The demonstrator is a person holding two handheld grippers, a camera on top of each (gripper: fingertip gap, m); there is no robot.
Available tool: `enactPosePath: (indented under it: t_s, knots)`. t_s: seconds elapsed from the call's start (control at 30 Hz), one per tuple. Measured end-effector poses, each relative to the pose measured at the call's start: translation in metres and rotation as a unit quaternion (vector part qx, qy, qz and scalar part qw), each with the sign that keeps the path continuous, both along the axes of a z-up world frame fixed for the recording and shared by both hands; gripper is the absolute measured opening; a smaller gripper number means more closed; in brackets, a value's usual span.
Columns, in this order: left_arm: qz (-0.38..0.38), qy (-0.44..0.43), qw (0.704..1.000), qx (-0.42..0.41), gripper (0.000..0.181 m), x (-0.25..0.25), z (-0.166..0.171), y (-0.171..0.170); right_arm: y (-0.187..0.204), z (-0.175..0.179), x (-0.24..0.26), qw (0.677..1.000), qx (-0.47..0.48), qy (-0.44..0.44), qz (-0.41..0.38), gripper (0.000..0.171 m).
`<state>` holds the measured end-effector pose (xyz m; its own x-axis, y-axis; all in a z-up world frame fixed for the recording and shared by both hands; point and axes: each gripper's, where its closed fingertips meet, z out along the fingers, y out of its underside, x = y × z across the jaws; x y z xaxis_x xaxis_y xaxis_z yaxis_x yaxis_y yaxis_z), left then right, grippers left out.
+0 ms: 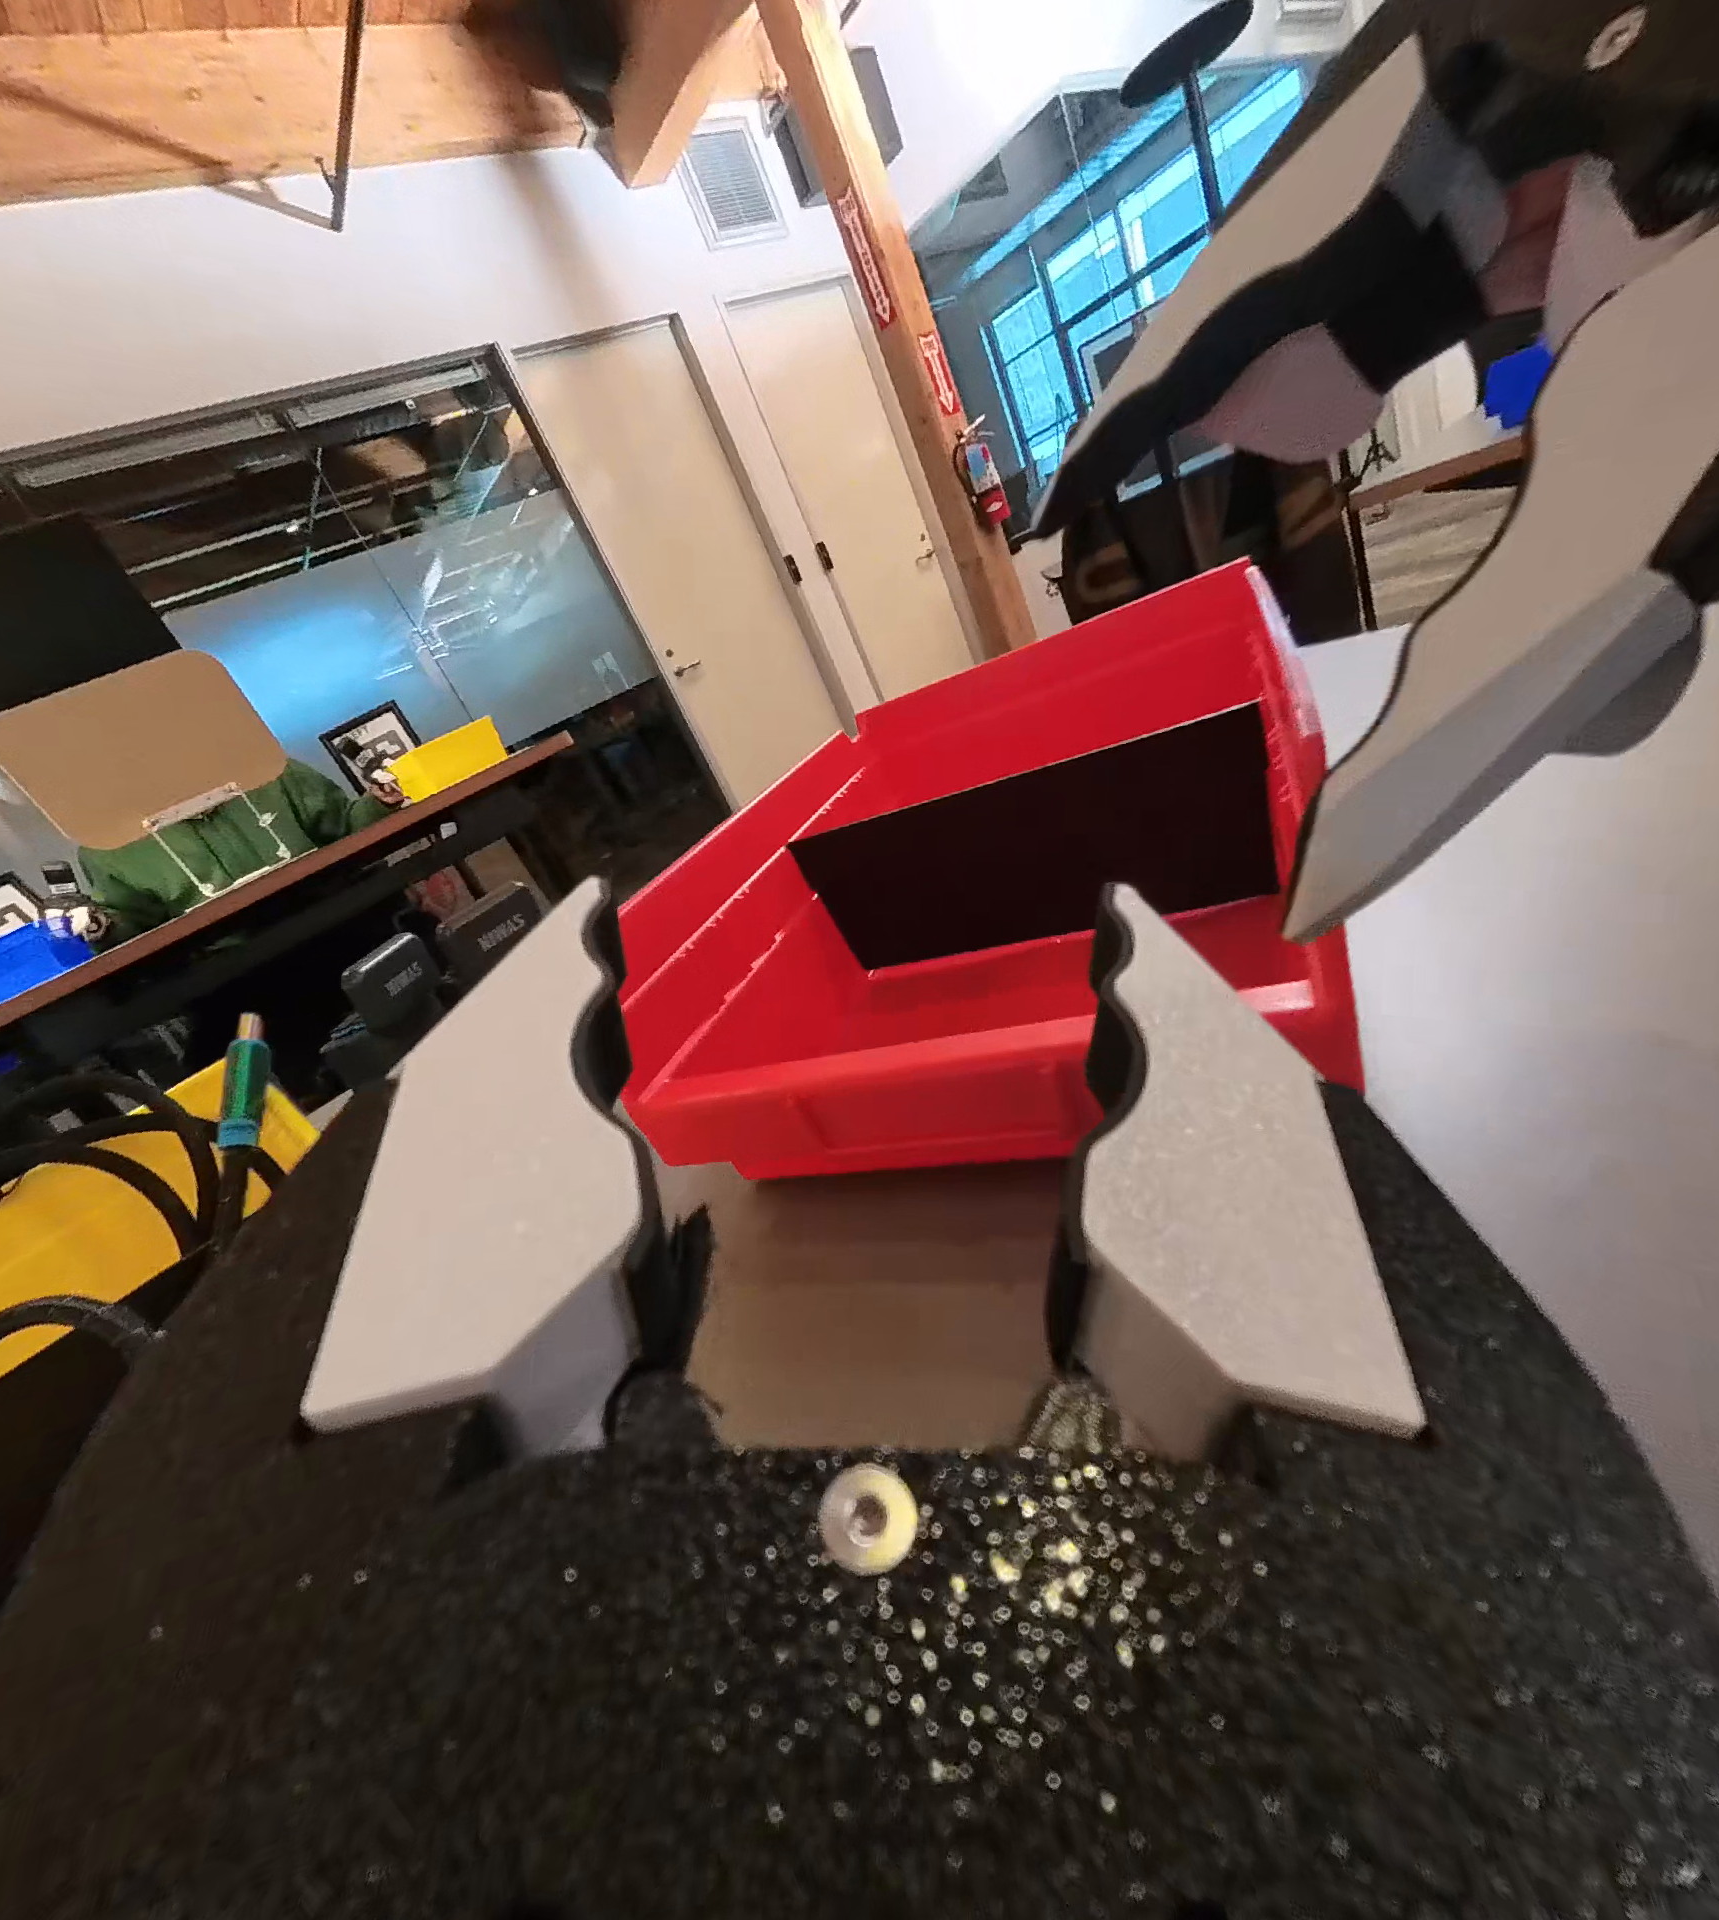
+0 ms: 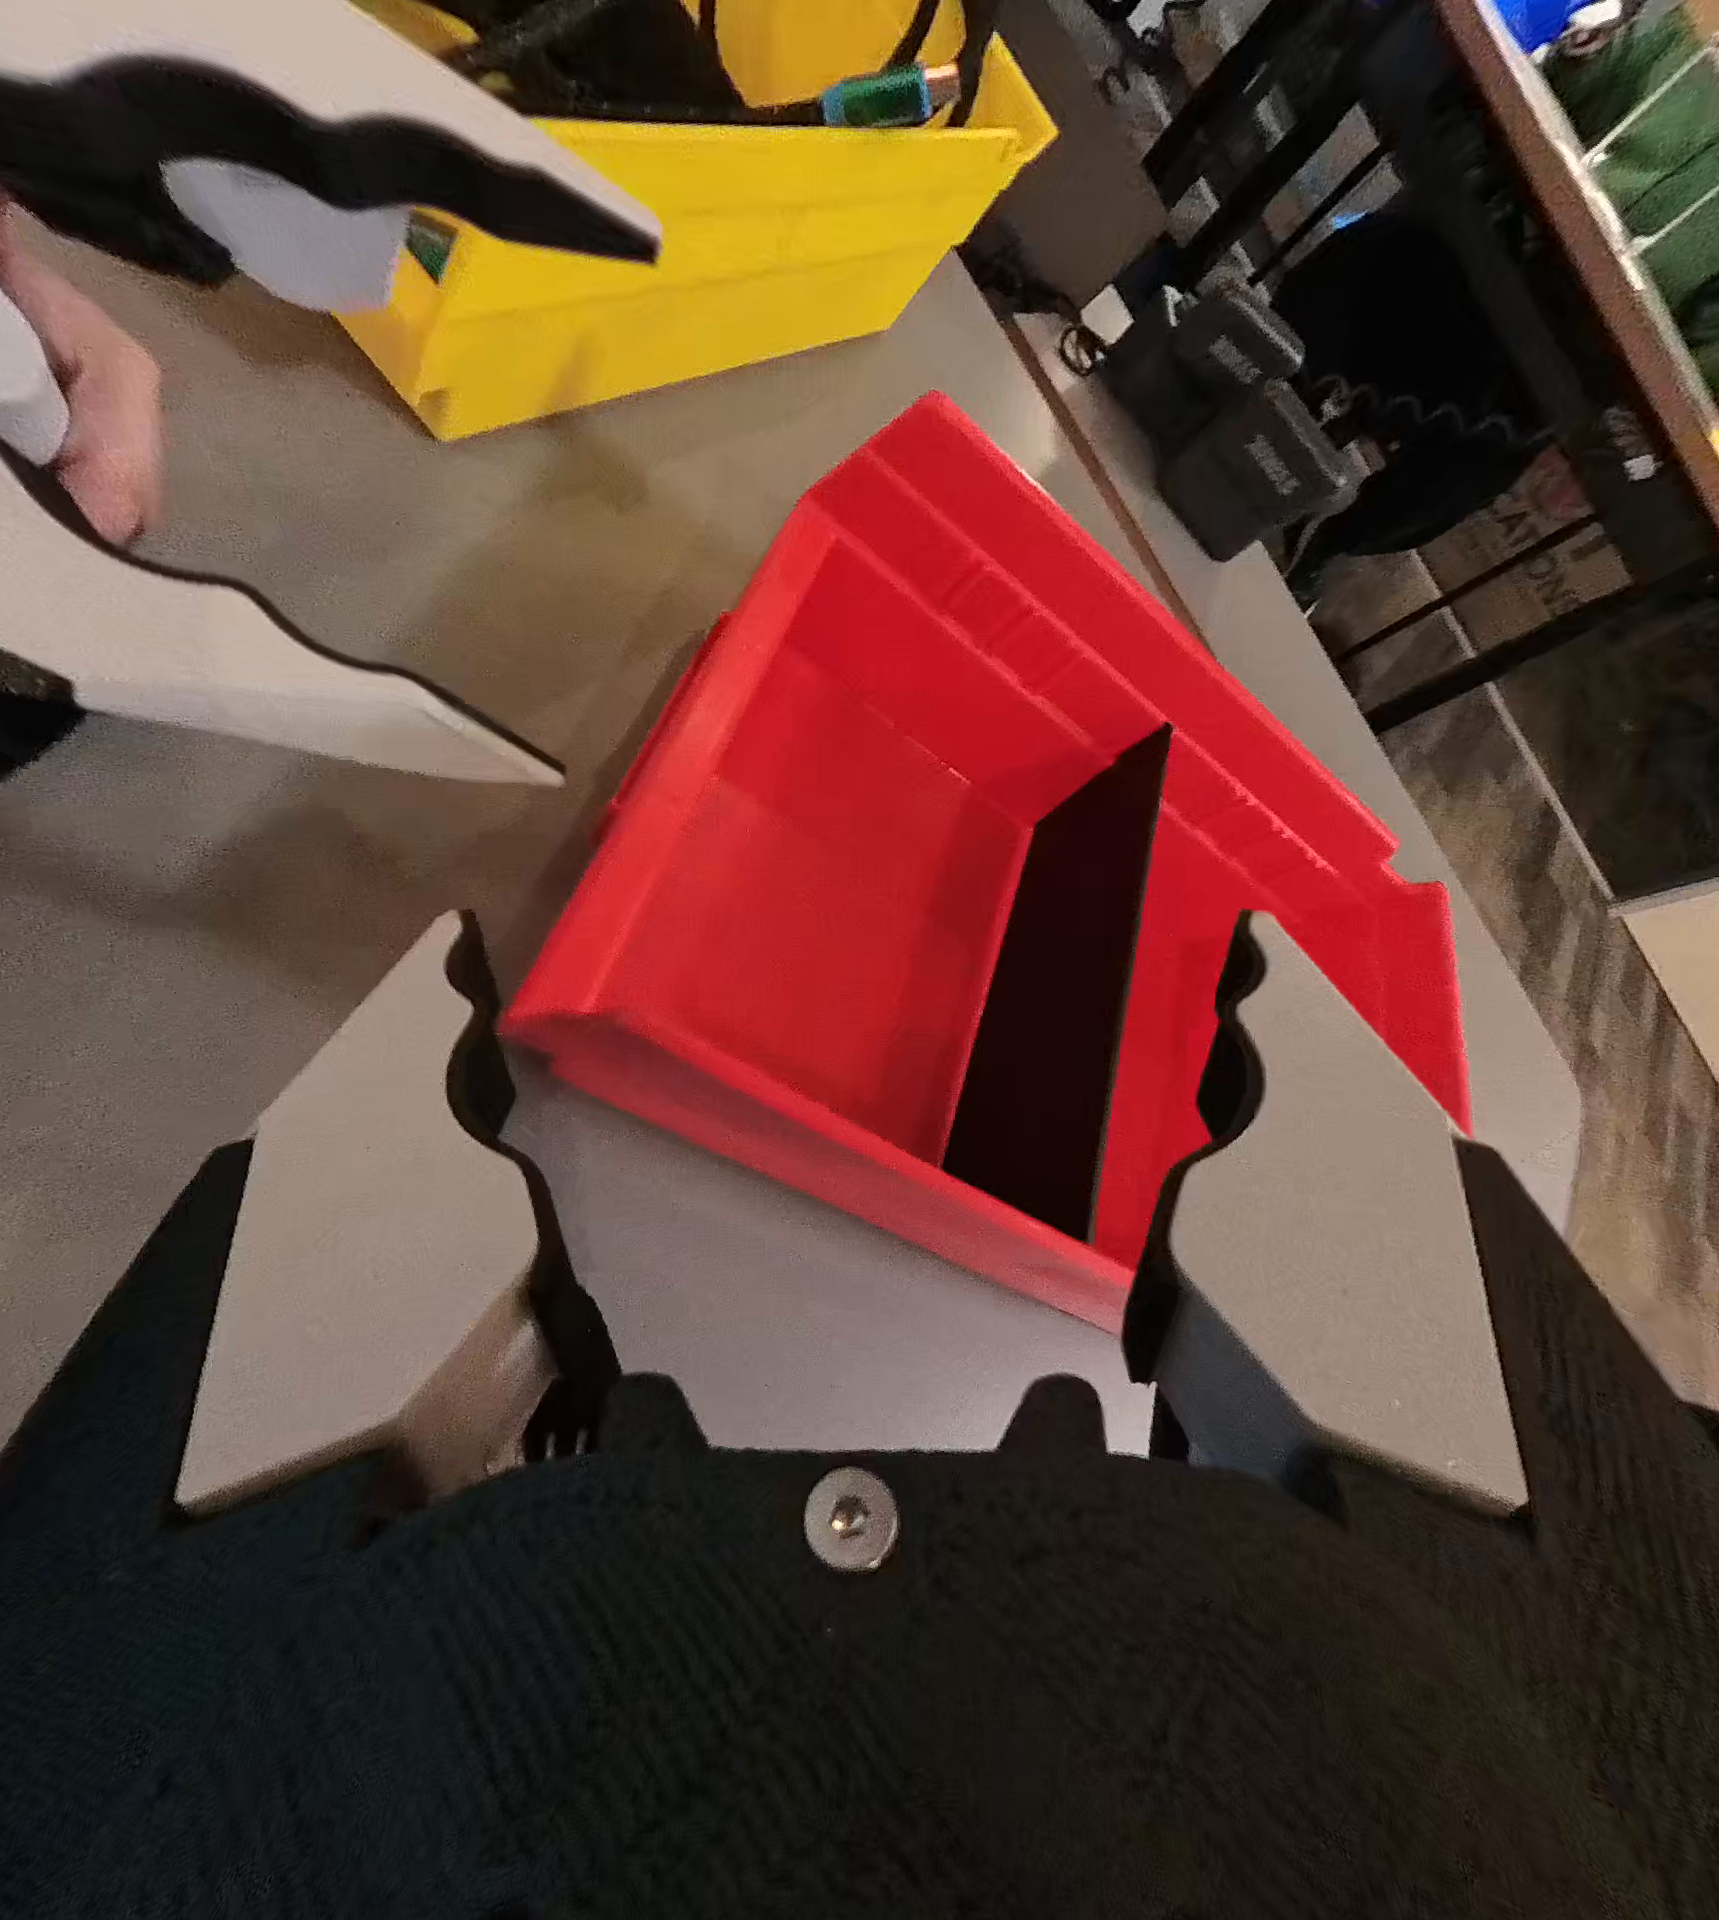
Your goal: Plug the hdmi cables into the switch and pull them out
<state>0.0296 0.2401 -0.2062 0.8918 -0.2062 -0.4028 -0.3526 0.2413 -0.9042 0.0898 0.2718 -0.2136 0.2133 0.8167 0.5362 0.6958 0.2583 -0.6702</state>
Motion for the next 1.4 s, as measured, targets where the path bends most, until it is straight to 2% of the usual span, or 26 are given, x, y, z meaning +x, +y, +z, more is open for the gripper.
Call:
enactPosePath:
  t_s: [0.13, 0.33, 0.5, 0.67, 0.87, 1.1, 1.13, 1.23, 1.3, 1.4]
  knots:
    - [0.005, -0.001, 1.0, -0.007, 0.086, -0.002, -0.003, 0.002, 0.007, -0.009, -0.001, 1.0, 0.011, -0.02, -0.013, 0.13]
    - [-0.004, -0.044, 0.999, -0.023, 0.086, -0.007, -0.003, 0.004, 0.019, -0.014, 0.025, 0.999, -0.011, -0.031, -0.039, 0.134]
    - [-0.01, -0.085, 0.995, -0.044, 0.086, -0.013, -0.006, 0.006, 0.031, -0.02, 0.067, 0.994, -0.057, -0.038, -0.085, 0.133]
    - [-0.017, -0.092, 0.994, -0.06, 0.082, -0.012, -0.011, 0.008, 0.055, -0.021, 0.123, 0.984, -0.067, -0.028, -0.163, 0.131]
    - [-0.035, -0.075, 0.994, -0.07, 0.061, -0.003, -0.015, 0.006, 0.08, -0.022, 0.18, 0.963, -0.066, -0.006, -0.263, 0.114]
    - [-0.068, -0.025, 0.99, -0.122, 0.059, 0.029, -0.033, 0.014, 0.068, 0.003, 0.174, 0.97, -0.053, 0.039, -0.234, 0.108]
    - [-0.07, -0.021, 0.989, -0.127, 0.055, 0.033, -0.035, 0.016, 0.065, 0.006, 0.172, 0.971, -0.049, 0.043, -0.228, 0.108]
    - [-0.053, -0.022, 0.99, -0.13, 0.025, 0.037, -0.036, 0.026, 0.059, 0.017, 0.168, 0.975, -0.036, 0.052, -0.215, 0.106]
    - [-0.069, -0.022, 0.988, -0.133, 0.011, 0.046, -0.036, 0.029, 0.056, 0.022, 0.167, 0.976, -0.029, 0.056, -0.21, 0.105]
    - [-0.061, -0.023, 0.99, -0.128, 0.011, 0.047, -0.035, 0.033, 0.053, 0.026, 0.167, 0.976, -0.024, 0.062, -0.206, 0.104]
